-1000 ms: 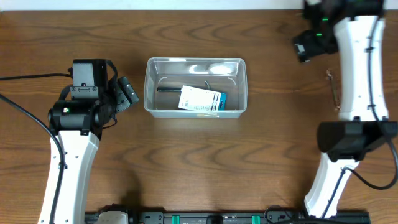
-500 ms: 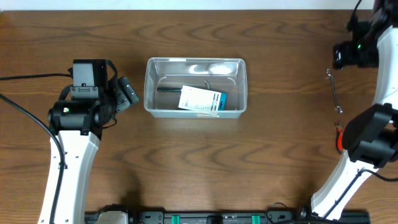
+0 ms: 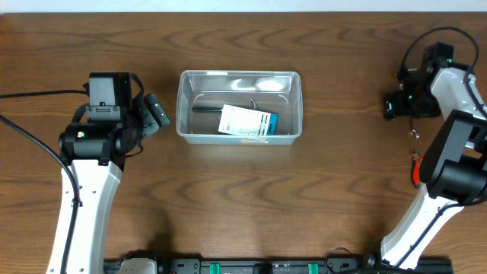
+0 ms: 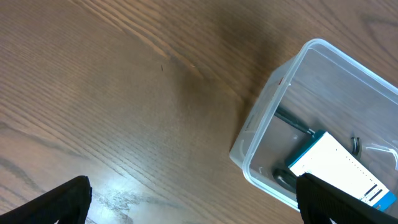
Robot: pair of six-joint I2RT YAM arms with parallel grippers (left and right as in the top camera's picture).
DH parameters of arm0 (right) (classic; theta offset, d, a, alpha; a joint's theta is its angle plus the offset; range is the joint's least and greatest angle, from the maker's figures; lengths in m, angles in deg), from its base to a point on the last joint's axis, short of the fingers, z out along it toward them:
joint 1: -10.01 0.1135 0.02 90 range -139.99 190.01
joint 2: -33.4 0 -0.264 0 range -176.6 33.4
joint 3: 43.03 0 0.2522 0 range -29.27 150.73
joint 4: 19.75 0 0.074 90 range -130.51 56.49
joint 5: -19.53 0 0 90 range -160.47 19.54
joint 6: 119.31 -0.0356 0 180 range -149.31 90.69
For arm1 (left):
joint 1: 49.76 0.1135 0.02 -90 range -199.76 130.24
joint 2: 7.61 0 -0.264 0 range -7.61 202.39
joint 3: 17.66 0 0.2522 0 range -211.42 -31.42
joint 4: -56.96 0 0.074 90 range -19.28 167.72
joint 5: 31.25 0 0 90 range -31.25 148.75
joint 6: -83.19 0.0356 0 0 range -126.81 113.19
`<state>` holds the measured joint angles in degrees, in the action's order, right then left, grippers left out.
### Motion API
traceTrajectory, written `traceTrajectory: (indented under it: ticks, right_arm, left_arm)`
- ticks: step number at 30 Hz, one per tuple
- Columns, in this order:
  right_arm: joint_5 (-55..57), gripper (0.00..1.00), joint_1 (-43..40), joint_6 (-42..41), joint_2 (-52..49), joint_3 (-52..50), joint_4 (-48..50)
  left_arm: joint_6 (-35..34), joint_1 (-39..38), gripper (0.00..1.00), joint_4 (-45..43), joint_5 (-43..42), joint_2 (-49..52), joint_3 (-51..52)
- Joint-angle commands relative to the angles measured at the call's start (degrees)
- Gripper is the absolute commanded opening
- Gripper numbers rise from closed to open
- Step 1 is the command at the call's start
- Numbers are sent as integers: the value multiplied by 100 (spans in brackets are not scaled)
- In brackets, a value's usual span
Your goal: Pack container
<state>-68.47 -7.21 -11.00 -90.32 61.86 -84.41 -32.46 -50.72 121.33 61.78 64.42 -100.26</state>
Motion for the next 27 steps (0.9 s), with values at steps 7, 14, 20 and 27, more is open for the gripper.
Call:
traceTrajectory:
  ticks: [7, 14, 20, 27]
  right_arm:
    - [15, 94, -195, 61, 68, -474, 439]
    - [13, 63, -400, 57, 68, -474, 431]
    - [11, 44, -474, -7, 68, -474, 420]
    - [-199, 21, -468, -9, 68, -437, 420]
  left_arm:
    - [11, 24, 98, 13, 68, 42, -61]
    - [11, 24, 98, 13, 68, 42, -61]
    - [11, 24, 98, 13, 68, 42, -61]
    - [11, 24, 98, 13, 68, 42, -61]
